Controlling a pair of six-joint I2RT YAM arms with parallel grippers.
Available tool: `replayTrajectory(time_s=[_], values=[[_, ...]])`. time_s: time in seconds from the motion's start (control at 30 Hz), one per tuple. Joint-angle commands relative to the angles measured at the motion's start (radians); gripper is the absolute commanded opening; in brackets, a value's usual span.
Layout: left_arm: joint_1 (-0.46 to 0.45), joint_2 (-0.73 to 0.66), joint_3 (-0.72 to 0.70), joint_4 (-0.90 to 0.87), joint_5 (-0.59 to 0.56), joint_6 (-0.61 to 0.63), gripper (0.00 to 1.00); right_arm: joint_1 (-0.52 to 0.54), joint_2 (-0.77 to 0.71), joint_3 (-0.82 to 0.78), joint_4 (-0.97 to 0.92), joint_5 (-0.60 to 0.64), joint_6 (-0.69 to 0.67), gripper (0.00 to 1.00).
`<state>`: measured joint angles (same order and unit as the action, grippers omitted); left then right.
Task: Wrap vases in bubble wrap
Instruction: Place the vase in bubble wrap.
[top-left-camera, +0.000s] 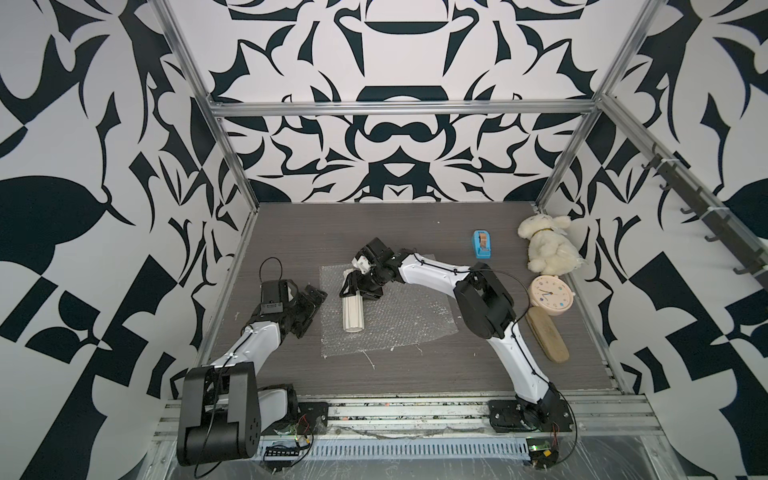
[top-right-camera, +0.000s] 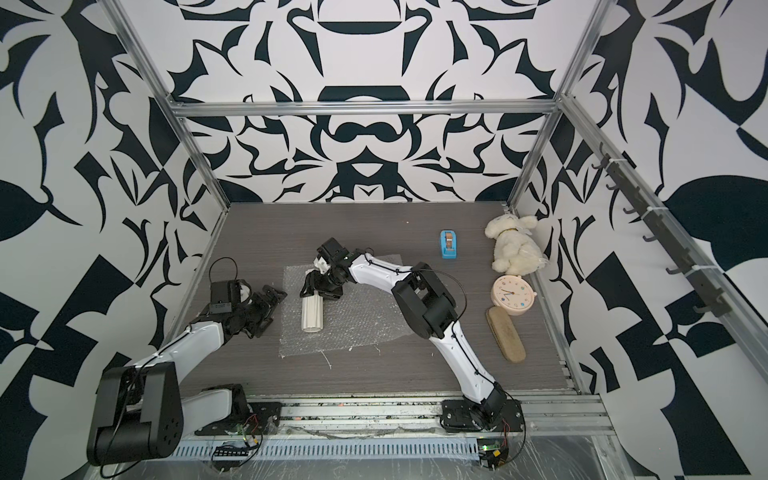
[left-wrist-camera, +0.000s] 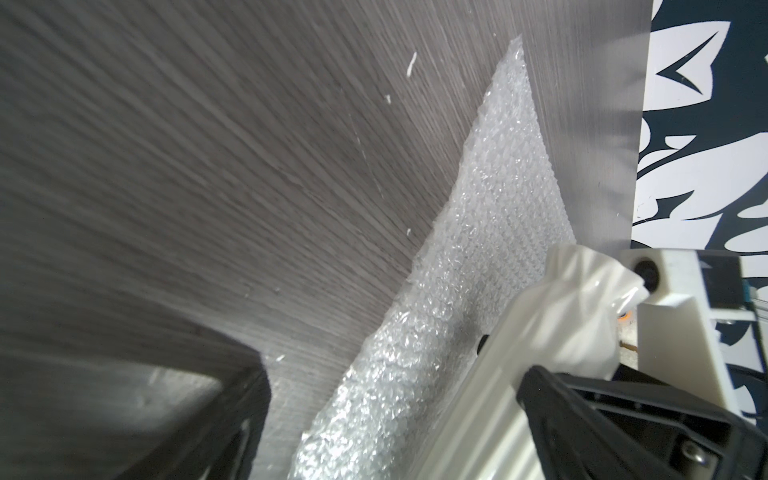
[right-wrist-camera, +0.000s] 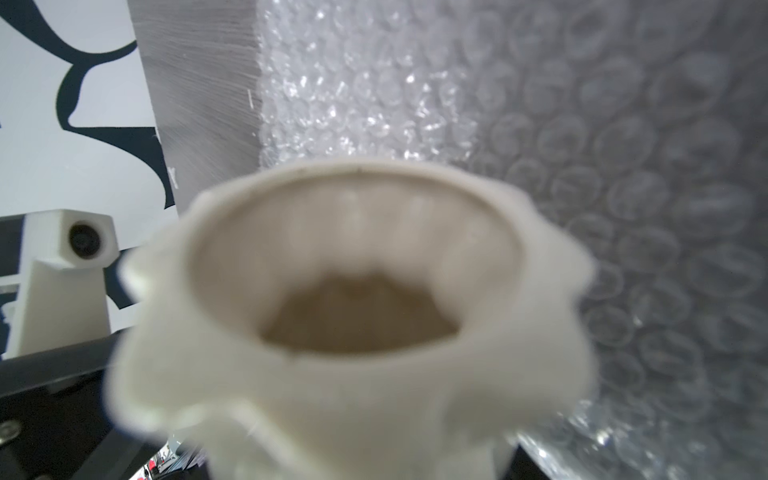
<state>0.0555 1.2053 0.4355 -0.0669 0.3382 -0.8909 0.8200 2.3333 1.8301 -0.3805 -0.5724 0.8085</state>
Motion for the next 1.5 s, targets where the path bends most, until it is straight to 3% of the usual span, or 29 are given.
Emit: replayTrajectory(time_s=[0.0, 0.4, 0.67, 0.77, 0.8, 0.83, 1.3, 1.47], values=[[-0.003, -0.001, -0.011, 0.002, 0.012, 0.001, 0.99, 0.008, -0.047, 0.022, 0.073, 0.024, 0.036, 0.43], [-0.003, 0.022, -0.003, 0.009, 0.014, 0.006, 0.99, 0.02, -0.031, 0.083, -0.129, 0.137, -0.11, 0.55], [-0.003, 0.014, -0.013, 0.01, 0.013, 0.007, 1.0, 0.022, -0.044, 0.076, -0.138, 0.152, -0.133, 0.65], [-0.003, 0.007, -0.018, 0.01, 0.011, 0.008, 1.0, 0.025, -0.046, 0.065, -0.146, 0.165, -0.139, 0.79], [-0.003, 0.007, -0.019, 0.01, 0.01, 0.008, 1.0, 0.026, -0.05, 0.059, -0.141, 0.169, -0.14, 0.98], [-0.003, 0.006, -0.02, 0.01, 0.012, 0.009, 1.0, 0.027, -0.054, 0.055, -0.14, 0.176, -0.145, 1.0], [-0.003, 0.016, -0.017, 0.013, 0.03, 0.013, 0.99, 0.077, -0.104, 0.047, -0.182, 0.334, -0.209, 0.99], [-0.005, 0.037, -0.015, 0.026, 0.061, 0.013, 0.94, 0.077, -0.159, 0.003, -0.168, 0.377, -0.221, 0.93]])
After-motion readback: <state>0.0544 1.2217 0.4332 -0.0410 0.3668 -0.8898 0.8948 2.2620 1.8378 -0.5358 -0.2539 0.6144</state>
